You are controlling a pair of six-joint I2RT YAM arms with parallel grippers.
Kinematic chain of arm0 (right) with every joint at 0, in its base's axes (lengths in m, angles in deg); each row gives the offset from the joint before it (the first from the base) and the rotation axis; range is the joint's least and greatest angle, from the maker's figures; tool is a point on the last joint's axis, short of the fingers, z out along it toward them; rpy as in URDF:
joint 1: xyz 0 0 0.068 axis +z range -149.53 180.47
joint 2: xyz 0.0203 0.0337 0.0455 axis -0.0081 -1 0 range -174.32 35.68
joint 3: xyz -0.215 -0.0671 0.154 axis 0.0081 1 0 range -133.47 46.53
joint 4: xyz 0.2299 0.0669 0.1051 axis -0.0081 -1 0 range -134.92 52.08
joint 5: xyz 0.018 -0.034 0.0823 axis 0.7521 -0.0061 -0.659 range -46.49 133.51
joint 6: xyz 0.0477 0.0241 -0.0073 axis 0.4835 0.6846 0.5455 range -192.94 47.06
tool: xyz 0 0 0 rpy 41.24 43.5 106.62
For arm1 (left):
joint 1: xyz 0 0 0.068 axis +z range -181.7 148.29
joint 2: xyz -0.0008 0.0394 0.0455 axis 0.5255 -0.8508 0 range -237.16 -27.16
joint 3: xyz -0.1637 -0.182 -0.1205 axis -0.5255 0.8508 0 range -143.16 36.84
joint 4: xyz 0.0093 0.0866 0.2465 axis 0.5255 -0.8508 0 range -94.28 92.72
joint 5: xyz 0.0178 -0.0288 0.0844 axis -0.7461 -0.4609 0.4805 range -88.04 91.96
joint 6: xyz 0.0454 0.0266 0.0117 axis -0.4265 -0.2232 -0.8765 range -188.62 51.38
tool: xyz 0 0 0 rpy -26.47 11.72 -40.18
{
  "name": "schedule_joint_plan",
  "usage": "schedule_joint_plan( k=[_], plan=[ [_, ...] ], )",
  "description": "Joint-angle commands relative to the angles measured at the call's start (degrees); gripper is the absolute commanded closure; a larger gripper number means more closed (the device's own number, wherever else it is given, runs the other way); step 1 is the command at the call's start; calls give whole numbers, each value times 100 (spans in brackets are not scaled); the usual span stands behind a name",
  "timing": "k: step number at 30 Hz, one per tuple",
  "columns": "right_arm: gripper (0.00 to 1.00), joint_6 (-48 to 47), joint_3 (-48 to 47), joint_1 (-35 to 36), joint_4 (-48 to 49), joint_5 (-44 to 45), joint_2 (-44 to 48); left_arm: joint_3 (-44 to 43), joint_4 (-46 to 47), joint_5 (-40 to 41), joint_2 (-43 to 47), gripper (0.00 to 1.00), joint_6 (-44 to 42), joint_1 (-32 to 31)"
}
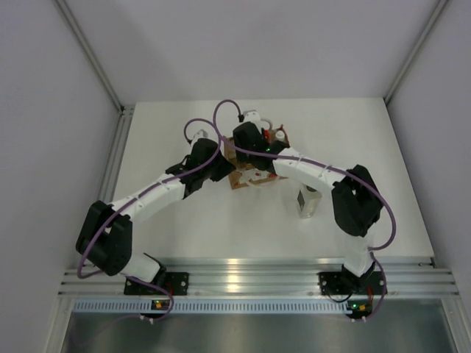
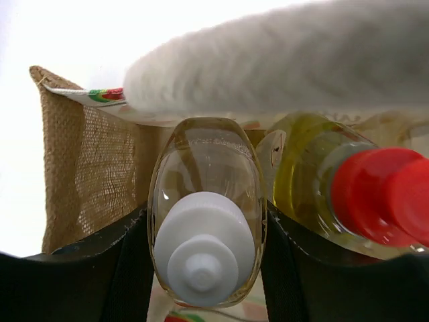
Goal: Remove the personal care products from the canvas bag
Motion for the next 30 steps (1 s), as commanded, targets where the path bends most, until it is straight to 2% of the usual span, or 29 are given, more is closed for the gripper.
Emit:
schedule_joint_plan(
  k=[1,15,24,30],
  plan=[
    [100,-144,-147,159,698,153,935,-220,100,-137,-2,100,-14,24],
    [100,-443,-138,265,417,-57,1990,-150,100,21,42,100,65,24],
    [100,-662,-613,230,-505,-119,2956,-167,100,38,-37,100,126,24],
    [100,-733,-718,-174,-962,-109,3545,-167,91,65,-19,100,144,24]
  ],
)
